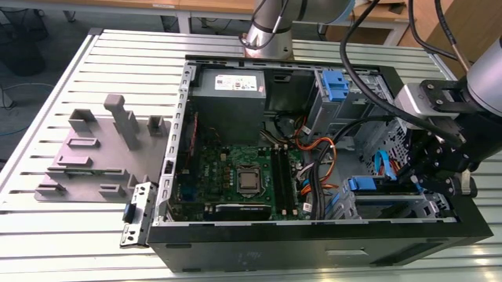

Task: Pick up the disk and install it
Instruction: 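Insert the second disk wire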

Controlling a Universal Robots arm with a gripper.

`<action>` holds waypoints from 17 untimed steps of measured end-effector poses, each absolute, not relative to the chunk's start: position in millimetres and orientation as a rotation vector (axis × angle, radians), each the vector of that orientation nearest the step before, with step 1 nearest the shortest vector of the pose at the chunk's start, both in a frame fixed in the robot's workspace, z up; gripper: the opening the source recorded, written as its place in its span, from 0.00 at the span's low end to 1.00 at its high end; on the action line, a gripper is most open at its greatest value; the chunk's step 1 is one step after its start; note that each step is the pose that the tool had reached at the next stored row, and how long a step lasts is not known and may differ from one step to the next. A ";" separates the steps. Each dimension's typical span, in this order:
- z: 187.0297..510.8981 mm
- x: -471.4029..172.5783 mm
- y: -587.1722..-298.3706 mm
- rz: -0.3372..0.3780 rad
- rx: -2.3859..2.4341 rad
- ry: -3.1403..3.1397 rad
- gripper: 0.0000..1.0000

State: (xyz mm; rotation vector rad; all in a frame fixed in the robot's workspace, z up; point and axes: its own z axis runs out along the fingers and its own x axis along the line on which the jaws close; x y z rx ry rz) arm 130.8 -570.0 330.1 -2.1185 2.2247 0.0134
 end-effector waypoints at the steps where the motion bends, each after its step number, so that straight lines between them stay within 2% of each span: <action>1: 330.1 130.8 -570.0 0.013 -2.119 2.225 0.16; 5: 330.0 130.8 -570.0 0.014 -2.119 2.225 0.17; 6: 330.0 130.8 -570.0 0.014 -2.118 2.225 0.23; 7: 330.0 130.8 -570.0 0.014 -2.118 2.225 0.23; 8: 330.0 130.8 -570.0 0.013 -2.119 2.225 0.30; 17: 332.9 130.8 -570.0 0.014 -2.119 2.225 0.30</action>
